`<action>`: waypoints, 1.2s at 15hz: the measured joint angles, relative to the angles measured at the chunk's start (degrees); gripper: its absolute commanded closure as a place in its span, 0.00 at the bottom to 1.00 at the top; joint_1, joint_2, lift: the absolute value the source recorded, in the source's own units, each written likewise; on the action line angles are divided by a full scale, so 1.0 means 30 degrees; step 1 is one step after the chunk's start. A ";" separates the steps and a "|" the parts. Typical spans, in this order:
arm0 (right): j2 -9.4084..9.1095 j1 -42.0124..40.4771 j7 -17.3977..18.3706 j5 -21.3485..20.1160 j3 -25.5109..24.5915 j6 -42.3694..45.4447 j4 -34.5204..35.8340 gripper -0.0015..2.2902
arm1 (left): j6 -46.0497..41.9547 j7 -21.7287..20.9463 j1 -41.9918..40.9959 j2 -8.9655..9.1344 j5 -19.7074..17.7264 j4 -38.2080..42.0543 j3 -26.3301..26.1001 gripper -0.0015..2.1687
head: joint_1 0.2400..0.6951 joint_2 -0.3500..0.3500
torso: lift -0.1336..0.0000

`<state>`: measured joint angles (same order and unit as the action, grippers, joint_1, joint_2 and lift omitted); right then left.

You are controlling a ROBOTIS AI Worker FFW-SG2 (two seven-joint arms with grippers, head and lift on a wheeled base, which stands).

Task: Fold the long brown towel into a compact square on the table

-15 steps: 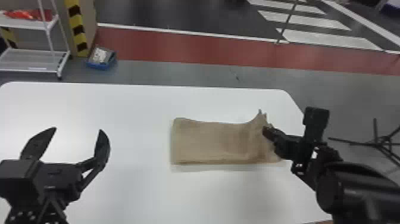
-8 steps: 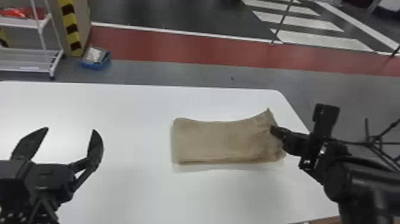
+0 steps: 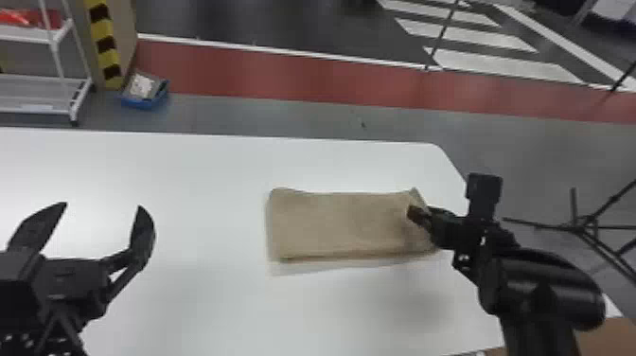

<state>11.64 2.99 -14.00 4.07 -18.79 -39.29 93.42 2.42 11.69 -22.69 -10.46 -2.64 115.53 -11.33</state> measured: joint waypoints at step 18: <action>-0.2158 -0.4587 0.2856 -0.0135 0.8868 0.1157 0.6953 0.10 | -0.0276 -0.0117 0.0782 0.0043 -0.0550 -0.1333 0.0706 0.03 | 1.00 0.60 | 0.14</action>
<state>5.17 -10.77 -5.44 3.67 7.81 -35.81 114.28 1.60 11.34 -20.34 -10.33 -4.29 111.53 -9.21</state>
